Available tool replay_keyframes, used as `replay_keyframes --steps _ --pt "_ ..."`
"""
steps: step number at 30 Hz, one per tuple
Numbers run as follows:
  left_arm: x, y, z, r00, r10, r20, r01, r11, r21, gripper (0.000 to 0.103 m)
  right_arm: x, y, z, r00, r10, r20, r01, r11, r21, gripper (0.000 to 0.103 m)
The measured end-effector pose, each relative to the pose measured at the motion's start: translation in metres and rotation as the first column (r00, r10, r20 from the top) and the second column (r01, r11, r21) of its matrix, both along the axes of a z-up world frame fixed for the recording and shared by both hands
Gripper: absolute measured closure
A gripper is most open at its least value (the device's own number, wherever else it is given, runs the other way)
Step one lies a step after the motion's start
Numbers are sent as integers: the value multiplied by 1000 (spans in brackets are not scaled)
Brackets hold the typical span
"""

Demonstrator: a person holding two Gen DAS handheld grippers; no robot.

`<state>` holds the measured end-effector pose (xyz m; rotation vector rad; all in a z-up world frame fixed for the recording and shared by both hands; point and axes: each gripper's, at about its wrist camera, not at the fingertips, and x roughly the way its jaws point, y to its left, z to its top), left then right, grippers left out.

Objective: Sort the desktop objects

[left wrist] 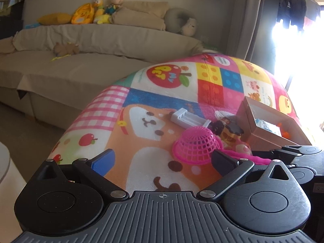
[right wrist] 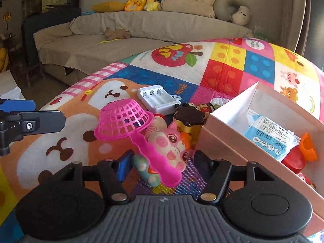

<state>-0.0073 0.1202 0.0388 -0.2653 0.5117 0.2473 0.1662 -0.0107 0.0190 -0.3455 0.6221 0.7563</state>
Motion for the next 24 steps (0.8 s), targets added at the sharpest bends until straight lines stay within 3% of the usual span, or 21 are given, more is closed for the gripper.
replay_keyframes --steps 6,10,12,18,21,24 --pt "9 -14 -2 997 -65 -37 64 997 -34 0 -29 -58 9 1000 6 -23 -6 1000 13 46" --pt "23 -37 -4 986 -157 -56 153 986 -72 0 -49 -113 9 996 -79 47 81 996 -34 46" --pt "35 -54 -6 981 -180 -69 176 983 -57 0 -54 -133 7 991 -109 76 113 992 -56 43" --pt "54 -83 -10 974 -194 -116 199 979 37 0 -35 -171 17 984 -175 -25 177 980 94 38" --pt "54 -90 -13 969 -205 -140 218 972 84 0 -13 -172 21 982 -156 -109 174 968 180 38" --pt "53 -87 -15 970 -184 -161 203 972 114 0 10 -164 18 971 -182 -152 210 957 198 38"
